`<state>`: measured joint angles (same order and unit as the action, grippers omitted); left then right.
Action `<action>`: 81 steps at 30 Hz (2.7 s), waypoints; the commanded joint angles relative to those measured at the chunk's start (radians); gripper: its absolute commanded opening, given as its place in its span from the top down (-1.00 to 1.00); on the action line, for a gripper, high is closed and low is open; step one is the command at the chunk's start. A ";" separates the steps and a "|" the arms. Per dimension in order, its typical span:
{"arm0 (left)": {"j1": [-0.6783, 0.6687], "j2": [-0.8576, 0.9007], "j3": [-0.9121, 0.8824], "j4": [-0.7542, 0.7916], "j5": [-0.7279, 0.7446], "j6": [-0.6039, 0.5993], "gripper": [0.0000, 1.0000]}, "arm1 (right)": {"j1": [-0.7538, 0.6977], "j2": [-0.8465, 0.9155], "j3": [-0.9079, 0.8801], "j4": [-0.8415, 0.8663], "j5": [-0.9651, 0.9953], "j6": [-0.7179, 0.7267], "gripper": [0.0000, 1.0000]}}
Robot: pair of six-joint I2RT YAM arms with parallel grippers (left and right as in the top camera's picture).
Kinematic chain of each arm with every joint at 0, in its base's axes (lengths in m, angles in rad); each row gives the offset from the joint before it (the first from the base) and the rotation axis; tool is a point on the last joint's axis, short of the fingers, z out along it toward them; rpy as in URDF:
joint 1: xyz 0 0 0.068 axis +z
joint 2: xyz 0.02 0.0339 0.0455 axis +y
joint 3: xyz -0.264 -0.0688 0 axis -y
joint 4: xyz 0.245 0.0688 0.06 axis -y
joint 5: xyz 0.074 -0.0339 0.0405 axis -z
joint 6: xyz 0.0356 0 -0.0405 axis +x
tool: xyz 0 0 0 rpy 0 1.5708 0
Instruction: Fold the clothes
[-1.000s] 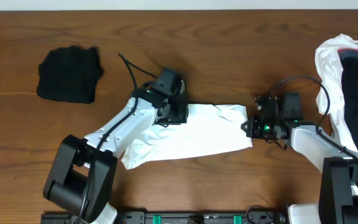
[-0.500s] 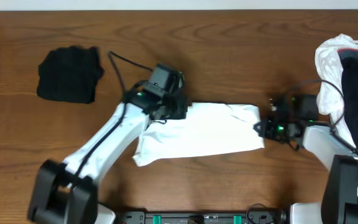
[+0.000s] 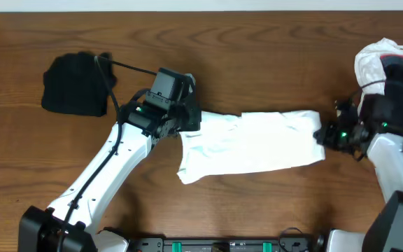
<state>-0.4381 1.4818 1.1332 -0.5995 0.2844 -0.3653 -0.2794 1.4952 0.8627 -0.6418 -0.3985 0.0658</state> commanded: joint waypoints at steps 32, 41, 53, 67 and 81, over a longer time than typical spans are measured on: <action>0.100 0.014 0.013 -0.111 -0.306 0.005 0.58 | 0.531 -0.040 0.345 -0.249 0.163 -0.063 0.98; 0.180 0.070 -0.027 -0.111 -0.304 0.005 0.61 | 0.609 -0.040 0.353 -0.226 0.163 -0.037 0.98; 0.187 0.174 -0.030 -0.106 -0.304 0.001 0.61 | 0.741 -0.034 0.353 -0.179 0.163 -0.037 0.97; 0.187 0.185 -0.030 -0.091 -0.304 0.001 0.61 | 0.885 0.100 0.353 -0.115 0.155 -0.023 0.98; 0.187 0.185 -0.030 -0.084 -0.304 0.002 0.61 | 0.981 0.203 0.353 -0.049 0.156 -0.007 0.97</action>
<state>-0.2569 1.6543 1.1168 -0.6800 -0.0074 -0.3653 0.6910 1.6688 1.1923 -0.6952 -0.2333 0.0448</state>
